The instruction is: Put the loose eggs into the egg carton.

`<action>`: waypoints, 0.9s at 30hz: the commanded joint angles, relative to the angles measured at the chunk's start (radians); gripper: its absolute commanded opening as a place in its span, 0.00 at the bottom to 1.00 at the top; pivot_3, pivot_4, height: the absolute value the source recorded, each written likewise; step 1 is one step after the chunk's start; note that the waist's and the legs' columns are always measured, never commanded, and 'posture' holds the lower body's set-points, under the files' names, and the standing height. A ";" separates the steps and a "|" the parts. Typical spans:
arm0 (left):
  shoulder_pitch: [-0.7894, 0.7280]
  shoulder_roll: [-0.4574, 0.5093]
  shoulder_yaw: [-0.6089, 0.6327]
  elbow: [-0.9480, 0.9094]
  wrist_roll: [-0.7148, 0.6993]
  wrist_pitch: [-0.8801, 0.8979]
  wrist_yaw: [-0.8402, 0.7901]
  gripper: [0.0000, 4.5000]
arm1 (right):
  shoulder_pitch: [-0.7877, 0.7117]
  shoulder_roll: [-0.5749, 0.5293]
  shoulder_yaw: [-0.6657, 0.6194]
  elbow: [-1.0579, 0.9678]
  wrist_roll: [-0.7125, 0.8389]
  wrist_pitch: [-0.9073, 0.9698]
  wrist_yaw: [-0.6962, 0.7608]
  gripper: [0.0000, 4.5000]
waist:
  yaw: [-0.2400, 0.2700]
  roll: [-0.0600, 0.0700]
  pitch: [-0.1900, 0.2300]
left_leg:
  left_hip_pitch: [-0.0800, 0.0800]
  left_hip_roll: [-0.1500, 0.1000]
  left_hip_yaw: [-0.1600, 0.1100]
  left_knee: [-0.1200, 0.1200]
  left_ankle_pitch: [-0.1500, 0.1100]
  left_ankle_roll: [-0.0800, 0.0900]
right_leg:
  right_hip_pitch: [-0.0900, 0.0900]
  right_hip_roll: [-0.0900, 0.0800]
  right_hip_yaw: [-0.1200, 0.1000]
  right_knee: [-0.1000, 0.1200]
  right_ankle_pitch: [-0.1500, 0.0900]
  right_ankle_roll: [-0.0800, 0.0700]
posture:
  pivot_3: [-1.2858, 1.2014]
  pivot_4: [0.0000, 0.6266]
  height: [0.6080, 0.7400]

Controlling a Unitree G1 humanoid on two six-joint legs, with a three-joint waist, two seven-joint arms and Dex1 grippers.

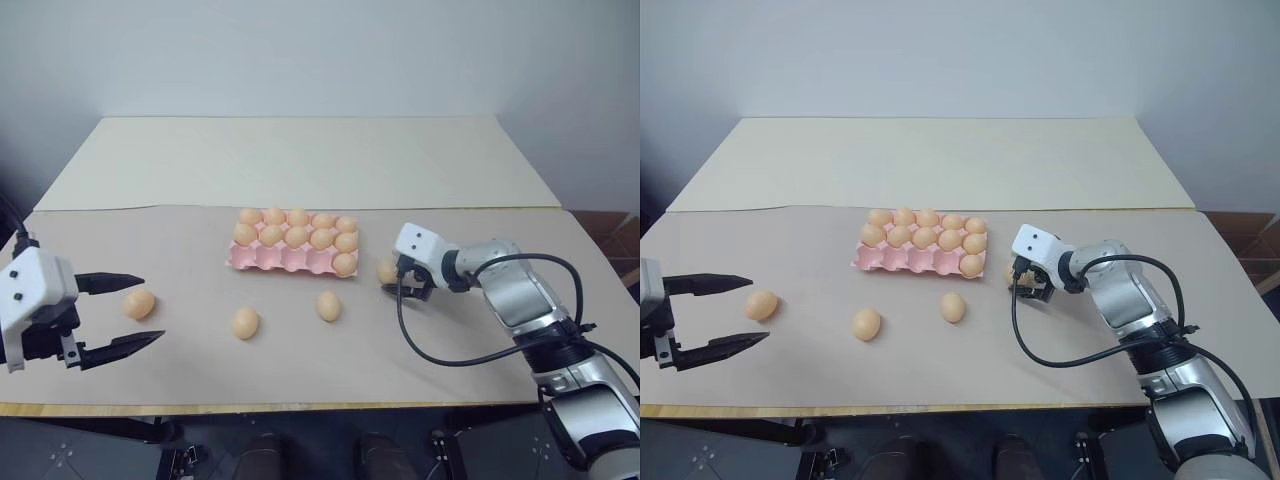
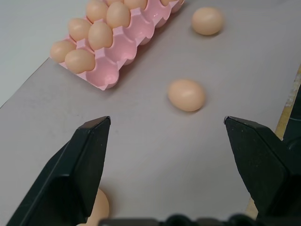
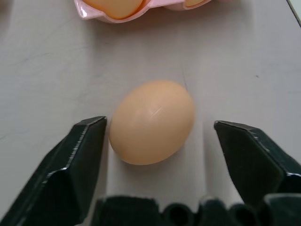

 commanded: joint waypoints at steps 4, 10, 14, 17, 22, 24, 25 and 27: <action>0.007 -0.004 0.024 -0.003 0.007 -0.020 -0.009 0.94 | 0.001 0.000 -0.029 -0.033 0.003 -0.007 -0.013 0.41 | 0.000 0.000 0.000 | 0.000 0.000 0.000 0.000 0.000 0.000 | 0.000 0.000 0.000 0.000 0.000 0.000 | 0.52 0.24 1.00; 0.014 -0.007 0.030 -0.007 0.004 -0.018 -0.010 0.94 | 0.013 -0.016 -0.022 -0.051 -0.003 -0.019 -0.008 0.34 | 0.000 0.000 0.000 | 0.000 0.000 0.000 0.000 0.000 0.000 | 0.000 0.000 0.000 0.000 0.000 0.000 | 0.52 0.24 1.00; 0.015 -0.008 0.030 -0.007 0.004 -0.018 -0.008 0.94 | 0.026 -0.021 -0.027 -0.061 -0.004 -0.050 -0.010 0.34 | 0.000 0.000 0.000 | 0.000 0.000 0.000 0.000 0.000 0.000 | 0.000 0.000 0.000 0.000 0.000 0.000 | 0.52 0.24 1.00; 0.015 -0.008 0.028 -0.007 0.006 -0.019 -0.006 0.94 | 0.034 -0.032 -0.023 -0.059 -0.014 -0.115 -0.005 0.34 | 0.000 0.000 0.000 | 0.000 0.000 0.000 0.000 0.000 0.000 | 0.000 0.000 0.000 0.000 0.000 0.000 | 0.52 0.24 1.00; 0.018 -0.009 0.034 -0.010 0.005 -0.016 -0.006 0.94 | 0.042 -0.064 -0.023 -0.064 -0.025 -0.174 0.019 0.70 | 0.000 0.000 0.000 | 0.000 0.000 0.000 0.000 0.000 0.000 | 0.000 0.000 0.000 0.000 0.000 0.000 | 0.52 0.24 1.00; 0.019 -0.009 0.037 -0.009 0.005 -0.014 -0.006 0.94 | 0.027 -0.076 -0.039 -0.061 -0.029 -0.177 0.017 0.85 | 0.000 0.000 0.000 | 0.000 0.000 0.000 0.000 0.000 0.000 | 0.000 0.000 0.000 0.000 0.000 0.000 | 0.52 0.24 1.00; 0.020 -0.009 0.039 -0.009 0.005 -0.013 -0.006 0.94 | 0.017 -0.084 -0.050 -0.060 -0.024 -0.186 0.021 0.93 | 0.000 0.000 0.000 | 0.000 0.000 0.000 0.000 0.000 0.000 | 0.000 0.000 0.000 0.000 0.000 0.000 | 0.52 0.24 1.00; 0.021 -0.008 0.041 -0.009 0.006 -0.012 -0.006 0.94 | -0.003 -0.089 -0.067 -0.048 -0.017 -0.202 0.018 1.00 | 0.000 0.000 0.000 | 0.000 0.000 0.000 0.000 0.000 0.000 | 0.000 0.000 0.000 0.000 0.000 0.000 | 0.52 0.24 1.00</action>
